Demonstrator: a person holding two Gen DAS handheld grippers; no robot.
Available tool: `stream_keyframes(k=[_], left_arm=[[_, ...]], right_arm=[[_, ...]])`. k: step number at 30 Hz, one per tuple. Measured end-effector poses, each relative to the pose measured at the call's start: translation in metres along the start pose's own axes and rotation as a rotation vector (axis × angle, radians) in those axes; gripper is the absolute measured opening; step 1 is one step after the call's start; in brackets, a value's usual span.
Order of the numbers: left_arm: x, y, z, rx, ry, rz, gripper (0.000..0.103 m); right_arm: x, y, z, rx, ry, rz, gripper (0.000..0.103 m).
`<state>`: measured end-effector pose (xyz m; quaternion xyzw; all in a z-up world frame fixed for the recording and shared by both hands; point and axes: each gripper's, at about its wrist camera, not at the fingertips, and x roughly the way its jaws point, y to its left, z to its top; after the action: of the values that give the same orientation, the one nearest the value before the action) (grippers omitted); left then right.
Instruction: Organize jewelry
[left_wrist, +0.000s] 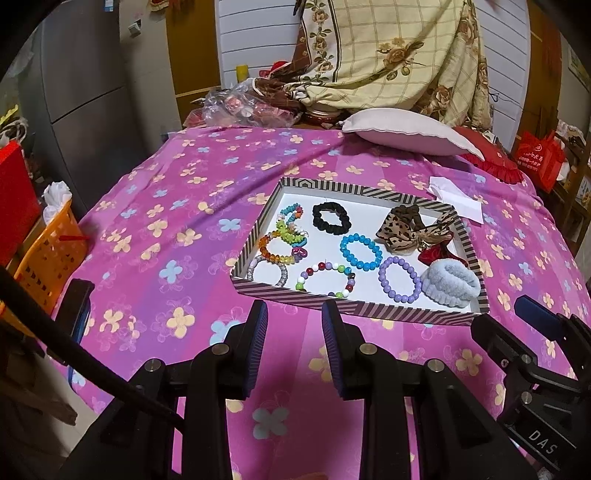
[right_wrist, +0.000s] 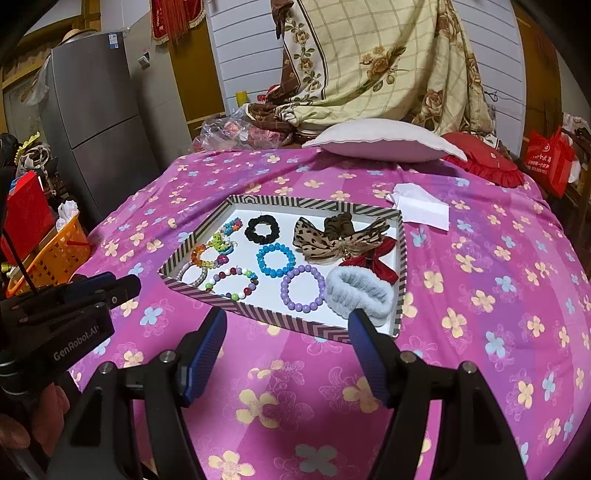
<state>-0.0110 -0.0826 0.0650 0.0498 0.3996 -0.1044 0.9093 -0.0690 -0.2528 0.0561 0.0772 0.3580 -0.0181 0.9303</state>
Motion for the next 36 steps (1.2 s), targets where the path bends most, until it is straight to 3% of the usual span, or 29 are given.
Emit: stream_keyframes(k=[36], left_arm=[[0.002, 0.000, 0.000, 0.006, -0.010, -0.003, 0.049]], right_arm=[[0.010, 0.001, -0.003, -0.011, 0.030, 0.009, 0.072]])
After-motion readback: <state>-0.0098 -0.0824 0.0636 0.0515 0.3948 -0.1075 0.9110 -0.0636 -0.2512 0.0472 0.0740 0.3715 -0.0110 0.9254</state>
